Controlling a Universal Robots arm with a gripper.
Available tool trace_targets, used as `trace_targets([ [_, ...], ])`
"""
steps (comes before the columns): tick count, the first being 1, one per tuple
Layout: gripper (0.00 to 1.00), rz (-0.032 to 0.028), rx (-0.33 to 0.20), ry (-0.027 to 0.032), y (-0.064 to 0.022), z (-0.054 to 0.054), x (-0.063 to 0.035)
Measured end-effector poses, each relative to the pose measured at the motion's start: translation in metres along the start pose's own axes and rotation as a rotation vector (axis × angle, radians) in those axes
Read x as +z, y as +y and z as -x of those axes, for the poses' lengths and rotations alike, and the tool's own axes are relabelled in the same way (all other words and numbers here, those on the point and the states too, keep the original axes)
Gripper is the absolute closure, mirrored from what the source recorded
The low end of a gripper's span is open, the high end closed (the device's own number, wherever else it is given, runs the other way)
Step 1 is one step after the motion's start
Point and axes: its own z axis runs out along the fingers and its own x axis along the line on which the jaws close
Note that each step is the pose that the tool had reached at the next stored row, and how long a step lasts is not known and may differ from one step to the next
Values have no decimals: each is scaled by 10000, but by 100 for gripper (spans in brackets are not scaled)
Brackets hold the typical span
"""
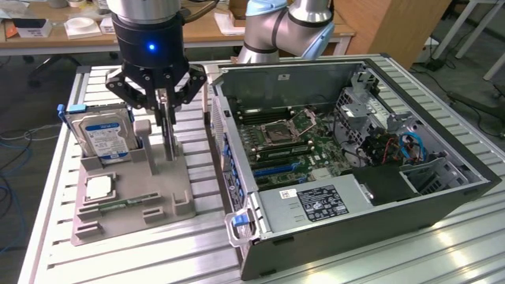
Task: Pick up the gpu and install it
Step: 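Pick up the gpu and move the gpu toward the slot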
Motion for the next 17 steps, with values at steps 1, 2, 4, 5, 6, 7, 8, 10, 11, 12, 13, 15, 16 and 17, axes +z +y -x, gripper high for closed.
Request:
trace_targets([
  [1,74,0,1,0,0,0,-3],
  [2,74,1,0,0,0,0,-6],
  [4,74,0,0,1,1,0,-13],
  [5,74,0,0,1,1,0,-16],
  [6,74,1,0,1,1,0,-18],
  [7,74,1,1,0,2,0,-21],
  [8,74,0,0,1,2,0,-25],
  [10,74,0,0,1,2,0,-32],
  [11,74,1,1,0,2,0,-33],
  [12,74,3,0,-2,3,0,-33],
  [13,74,1,0,0,3,0,-36],
  [15,74,-4,0,1,3,0,-43],
  [16,74,-6,-1,1,3,0,-47],
  [17,74,-9,0,1,3,0,-51],
])
